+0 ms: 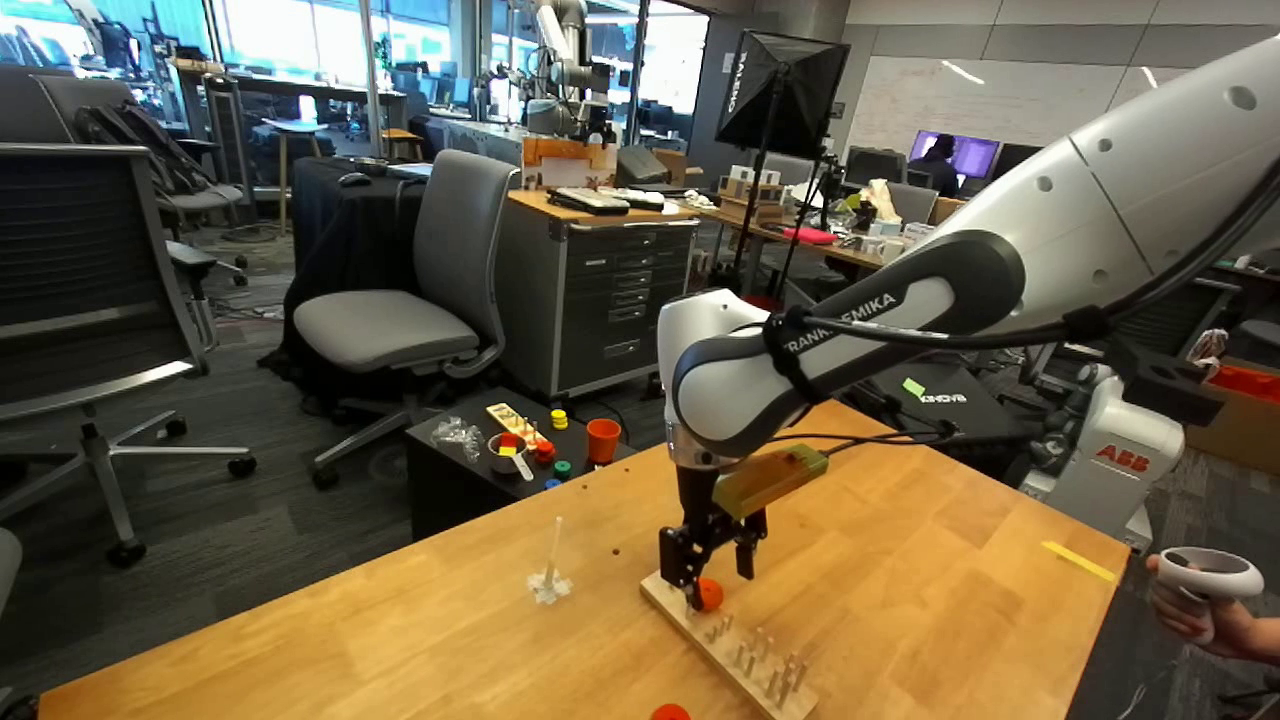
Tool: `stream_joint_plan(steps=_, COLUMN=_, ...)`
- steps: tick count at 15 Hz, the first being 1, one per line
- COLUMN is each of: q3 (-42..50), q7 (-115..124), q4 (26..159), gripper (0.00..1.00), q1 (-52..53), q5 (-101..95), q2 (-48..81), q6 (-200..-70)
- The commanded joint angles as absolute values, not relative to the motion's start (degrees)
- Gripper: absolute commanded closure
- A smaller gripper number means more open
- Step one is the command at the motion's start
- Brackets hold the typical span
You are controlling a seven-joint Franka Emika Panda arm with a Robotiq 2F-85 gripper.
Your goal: Pick up the orange ring on the right and put it on the wooden stand
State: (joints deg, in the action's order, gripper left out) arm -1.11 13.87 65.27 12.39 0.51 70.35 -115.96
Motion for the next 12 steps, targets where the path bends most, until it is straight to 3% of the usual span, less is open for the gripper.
stream_joint_plan(steps=1, q3=-1.37, q7=13.14, q4=64.31, gripper=0.34, q1=11.96, q5=0.51, q2=70.92, q6=-114.56)
stream_joint_plan(steps=7, q3=-1.51, q7=13.06, q4=64.16, gripper=0.79, q1=11.88, q5=0.59, q2=71.03, q6=-114.37)
stream_joint_plan(steps=12, q3=-1.48, q7=13.11, q4=64.28, gripper=0.79, q1=11.70, q5=0.67, q2=70.98, q6=-114.21)
